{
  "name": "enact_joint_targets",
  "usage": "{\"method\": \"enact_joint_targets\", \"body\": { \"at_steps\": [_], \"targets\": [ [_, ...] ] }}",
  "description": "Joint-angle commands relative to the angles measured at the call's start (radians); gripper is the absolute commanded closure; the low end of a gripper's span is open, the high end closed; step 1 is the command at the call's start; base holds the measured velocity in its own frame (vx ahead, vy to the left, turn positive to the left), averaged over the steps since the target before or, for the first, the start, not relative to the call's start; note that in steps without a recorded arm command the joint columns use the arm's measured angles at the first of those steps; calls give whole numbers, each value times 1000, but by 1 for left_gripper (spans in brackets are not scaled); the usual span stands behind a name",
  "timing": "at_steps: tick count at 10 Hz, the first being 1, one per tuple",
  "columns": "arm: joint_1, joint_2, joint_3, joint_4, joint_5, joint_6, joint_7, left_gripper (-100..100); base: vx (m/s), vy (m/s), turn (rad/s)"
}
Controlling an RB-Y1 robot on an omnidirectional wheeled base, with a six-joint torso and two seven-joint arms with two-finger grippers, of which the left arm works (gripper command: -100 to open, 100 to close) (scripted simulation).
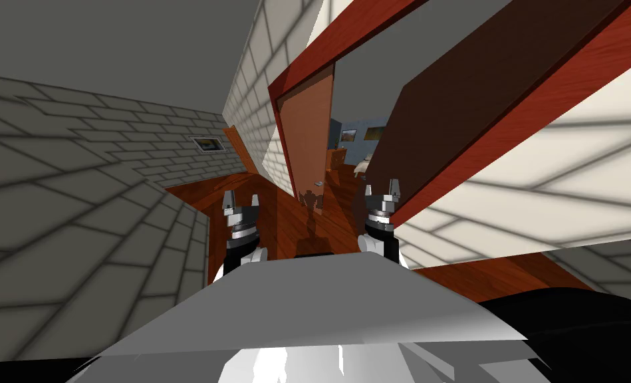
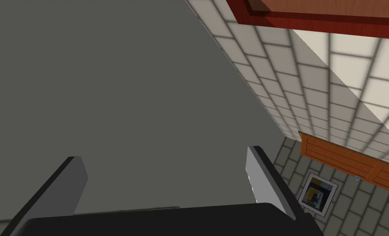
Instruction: Push the door open
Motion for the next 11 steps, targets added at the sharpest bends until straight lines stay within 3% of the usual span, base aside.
{"method": "enact_joint_targets", "body": {
  "at_steps": [1,11],
  "targets": [
    [-18,11,-15,38,1,-5,0,-100,104,-27,1],
    [-120,58,-101,258,7,-34,-3,-100,98,13,-2]
  ]
}}
